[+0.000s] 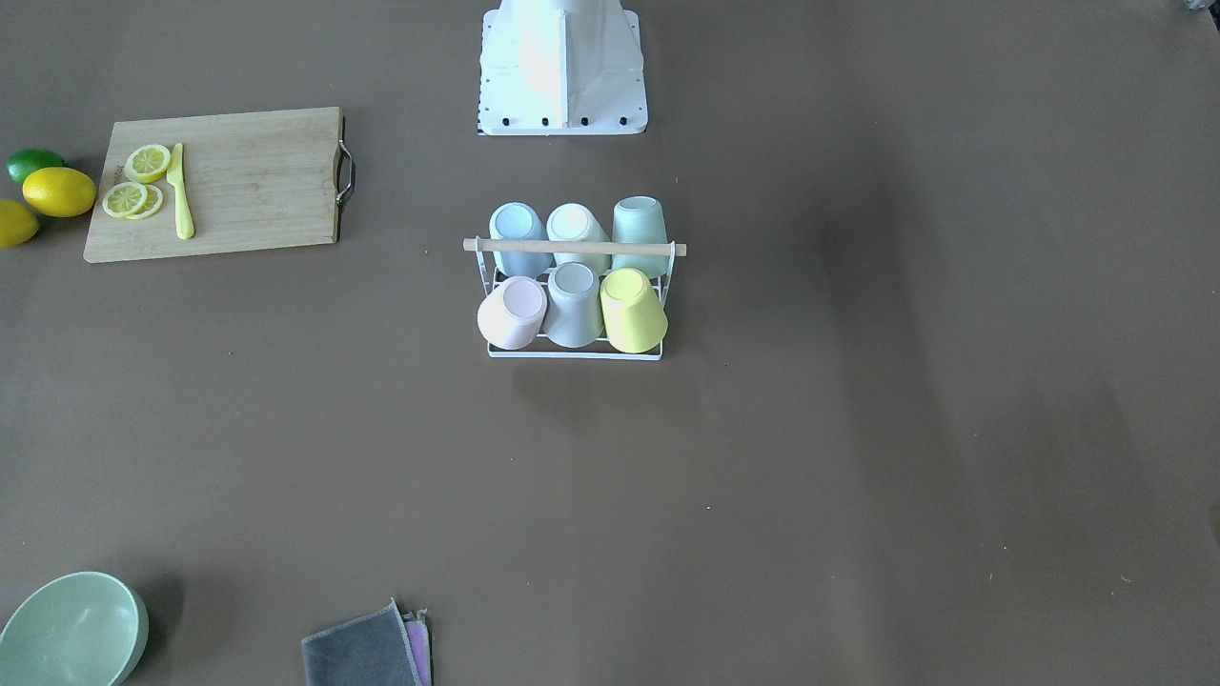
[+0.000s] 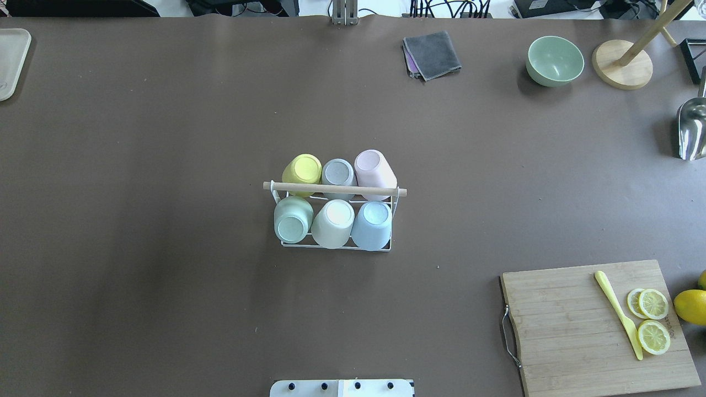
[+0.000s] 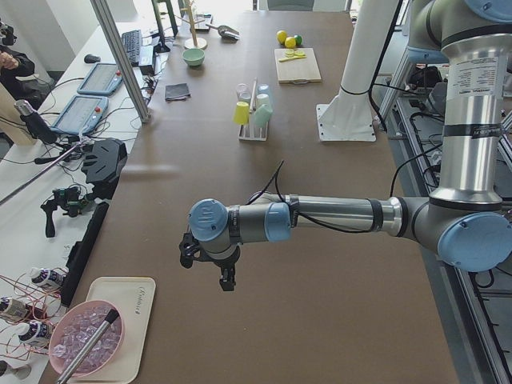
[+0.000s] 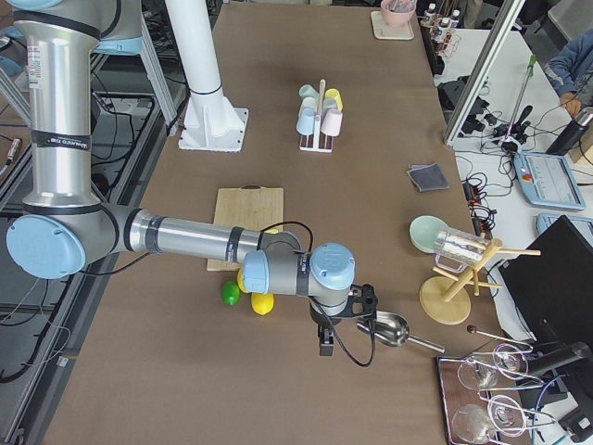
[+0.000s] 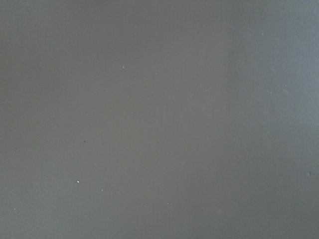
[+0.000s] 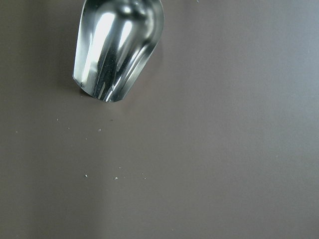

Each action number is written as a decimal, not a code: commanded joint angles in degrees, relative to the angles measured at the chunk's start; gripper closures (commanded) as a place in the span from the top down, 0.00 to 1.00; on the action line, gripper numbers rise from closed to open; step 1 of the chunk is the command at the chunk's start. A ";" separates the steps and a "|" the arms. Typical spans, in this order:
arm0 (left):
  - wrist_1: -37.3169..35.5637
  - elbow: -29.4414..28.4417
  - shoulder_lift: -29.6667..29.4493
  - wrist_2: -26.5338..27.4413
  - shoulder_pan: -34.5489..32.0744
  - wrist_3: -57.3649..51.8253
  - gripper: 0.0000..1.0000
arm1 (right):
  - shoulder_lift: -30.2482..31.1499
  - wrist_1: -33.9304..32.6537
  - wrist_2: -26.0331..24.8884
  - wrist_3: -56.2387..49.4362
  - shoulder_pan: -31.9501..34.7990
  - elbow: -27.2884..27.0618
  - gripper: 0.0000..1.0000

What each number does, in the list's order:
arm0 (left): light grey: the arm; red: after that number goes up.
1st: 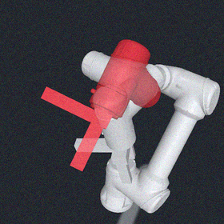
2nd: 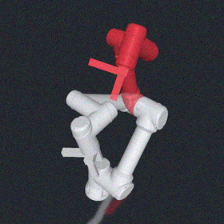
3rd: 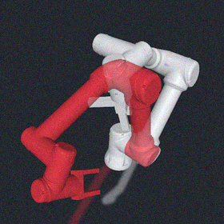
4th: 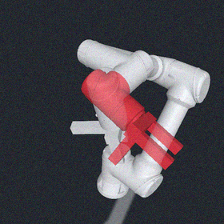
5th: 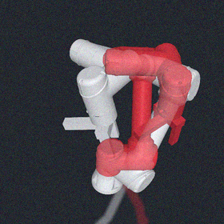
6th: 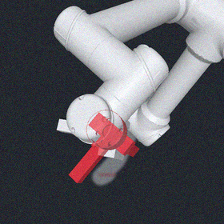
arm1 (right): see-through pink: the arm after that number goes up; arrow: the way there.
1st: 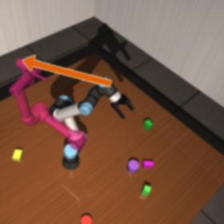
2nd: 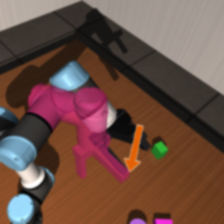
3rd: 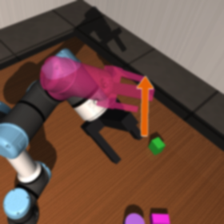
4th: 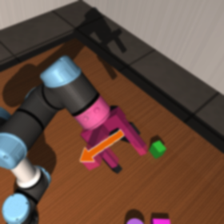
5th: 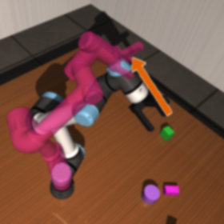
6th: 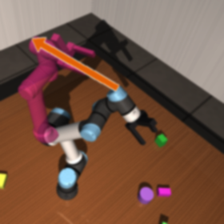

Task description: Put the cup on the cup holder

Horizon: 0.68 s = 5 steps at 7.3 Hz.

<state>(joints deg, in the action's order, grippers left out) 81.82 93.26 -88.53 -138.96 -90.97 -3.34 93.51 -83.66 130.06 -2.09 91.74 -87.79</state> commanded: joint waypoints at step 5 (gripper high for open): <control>-0.17 0.08 0.03 0.09 0.00 0.00 0.98 | -0.08 0.07 -1.57 -0.37 -0.60 -1.42 1.00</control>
